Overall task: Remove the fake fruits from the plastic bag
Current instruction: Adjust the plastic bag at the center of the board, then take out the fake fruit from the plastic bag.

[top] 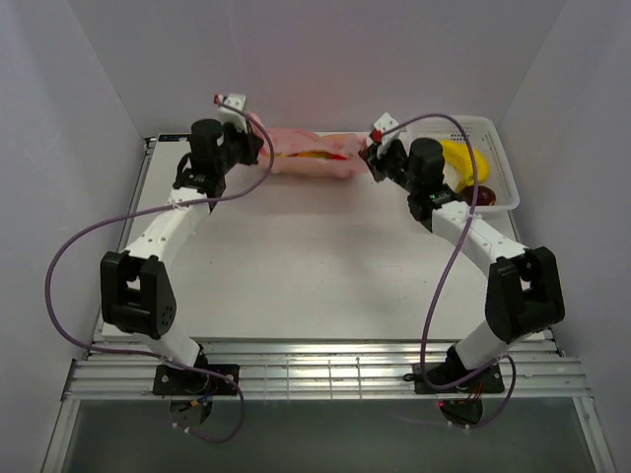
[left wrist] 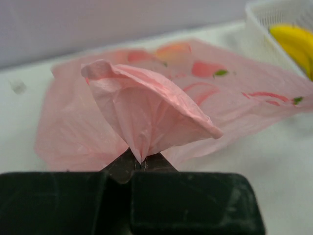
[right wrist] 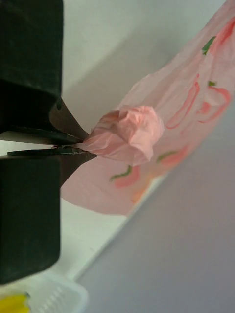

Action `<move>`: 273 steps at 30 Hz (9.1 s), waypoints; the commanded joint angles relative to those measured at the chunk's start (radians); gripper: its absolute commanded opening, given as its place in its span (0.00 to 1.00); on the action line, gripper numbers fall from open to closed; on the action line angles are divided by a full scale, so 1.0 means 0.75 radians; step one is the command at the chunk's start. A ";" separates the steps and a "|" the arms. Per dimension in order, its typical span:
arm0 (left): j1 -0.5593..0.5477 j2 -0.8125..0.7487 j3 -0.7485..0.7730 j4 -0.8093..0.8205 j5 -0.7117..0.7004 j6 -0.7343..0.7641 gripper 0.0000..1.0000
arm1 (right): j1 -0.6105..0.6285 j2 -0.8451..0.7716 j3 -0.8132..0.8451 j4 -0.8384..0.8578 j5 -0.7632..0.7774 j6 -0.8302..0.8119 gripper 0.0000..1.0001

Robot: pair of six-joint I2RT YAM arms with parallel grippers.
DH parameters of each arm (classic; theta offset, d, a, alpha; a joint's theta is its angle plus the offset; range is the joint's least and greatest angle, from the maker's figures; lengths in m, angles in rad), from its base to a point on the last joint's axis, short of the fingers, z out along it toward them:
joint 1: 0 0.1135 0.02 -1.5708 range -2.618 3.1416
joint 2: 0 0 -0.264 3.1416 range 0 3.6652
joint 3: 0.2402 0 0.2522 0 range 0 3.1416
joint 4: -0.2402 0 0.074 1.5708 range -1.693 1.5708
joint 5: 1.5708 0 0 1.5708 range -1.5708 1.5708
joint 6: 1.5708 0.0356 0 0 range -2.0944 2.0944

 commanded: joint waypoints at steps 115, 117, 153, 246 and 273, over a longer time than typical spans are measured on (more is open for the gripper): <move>-0.833 -0.211 -0.058 -0.832 -0.861 0.017 0.00 | 0.034 -0.984 -0.661 -0.641 0.039 0.257 0.71; -0.833 -0.203 -0.041 -0.858 -0.836 0.007 0.00 | 0.034 -1.035 -0.620 -0.684 -0.062 0.285 0.83; -0.837 -0.209 -0.009 -0.887 -0.619 -0.097 0.00 | 0.447 -0.308 -0.575 -0.077 0.769 1.173 0.90; -0.841 -0.260 -0.129 -0.756 -0.421 -0.153 0.00 | 0.349 0.084 -0.556 0.400 0.714 0.842 0.08; -0.841 -0.291 -0.137 -0.771 -0.484 -0.065 0.00 | 0.247 -0.891 -0.434 -0.969 0.389 0.686 0.08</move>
